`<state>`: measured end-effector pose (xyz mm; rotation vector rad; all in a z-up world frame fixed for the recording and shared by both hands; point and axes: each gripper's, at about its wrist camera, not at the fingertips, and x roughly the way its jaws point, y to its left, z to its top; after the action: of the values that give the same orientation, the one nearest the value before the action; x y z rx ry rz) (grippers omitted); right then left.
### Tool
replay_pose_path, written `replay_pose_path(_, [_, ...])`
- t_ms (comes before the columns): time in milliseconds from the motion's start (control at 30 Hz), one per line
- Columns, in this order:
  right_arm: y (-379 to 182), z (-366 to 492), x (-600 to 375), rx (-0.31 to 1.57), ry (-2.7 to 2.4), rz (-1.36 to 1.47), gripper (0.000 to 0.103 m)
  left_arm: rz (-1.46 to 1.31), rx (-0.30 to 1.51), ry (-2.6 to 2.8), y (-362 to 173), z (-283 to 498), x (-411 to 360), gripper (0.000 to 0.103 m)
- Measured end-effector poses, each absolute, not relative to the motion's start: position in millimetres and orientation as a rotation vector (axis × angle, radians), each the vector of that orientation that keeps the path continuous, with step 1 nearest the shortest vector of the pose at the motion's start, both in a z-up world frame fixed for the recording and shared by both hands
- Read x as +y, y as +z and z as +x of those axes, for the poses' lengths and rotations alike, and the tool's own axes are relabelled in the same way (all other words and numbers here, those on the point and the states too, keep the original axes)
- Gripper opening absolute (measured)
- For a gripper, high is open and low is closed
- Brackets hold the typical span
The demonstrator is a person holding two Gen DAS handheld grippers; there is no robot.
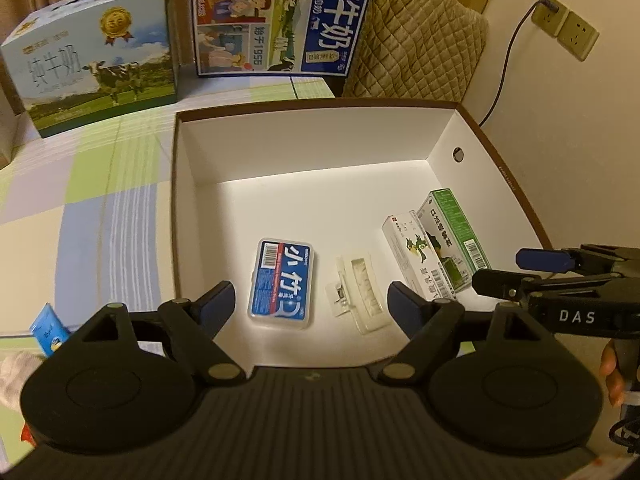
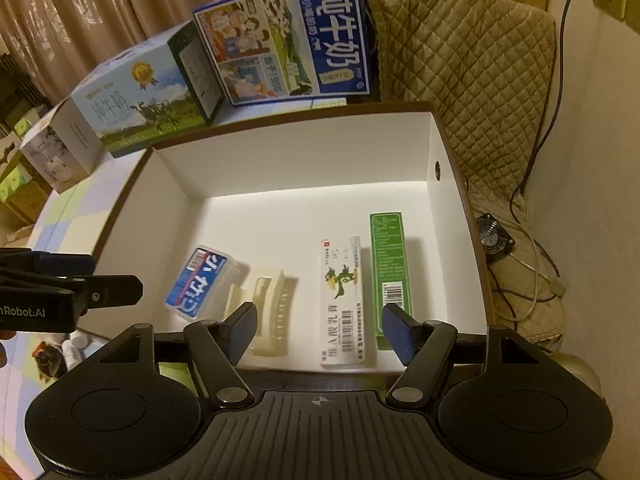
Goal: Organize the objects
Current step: 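Withdraw both grippers from the brown box toward the table items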
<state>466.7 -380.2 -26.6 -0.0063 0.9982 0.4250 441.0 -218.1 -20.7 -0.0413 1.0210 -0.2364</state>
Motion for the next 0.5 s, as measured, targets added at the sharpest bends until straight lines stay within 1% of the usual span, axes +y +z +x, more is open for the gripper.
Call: replay_pose_path(500, [-10.3,415.0,-365.5,0.974,0.449,-0.005,0.067,-0.091,0.986,-0.203,-1.0,382.9,-177.2,0.081])
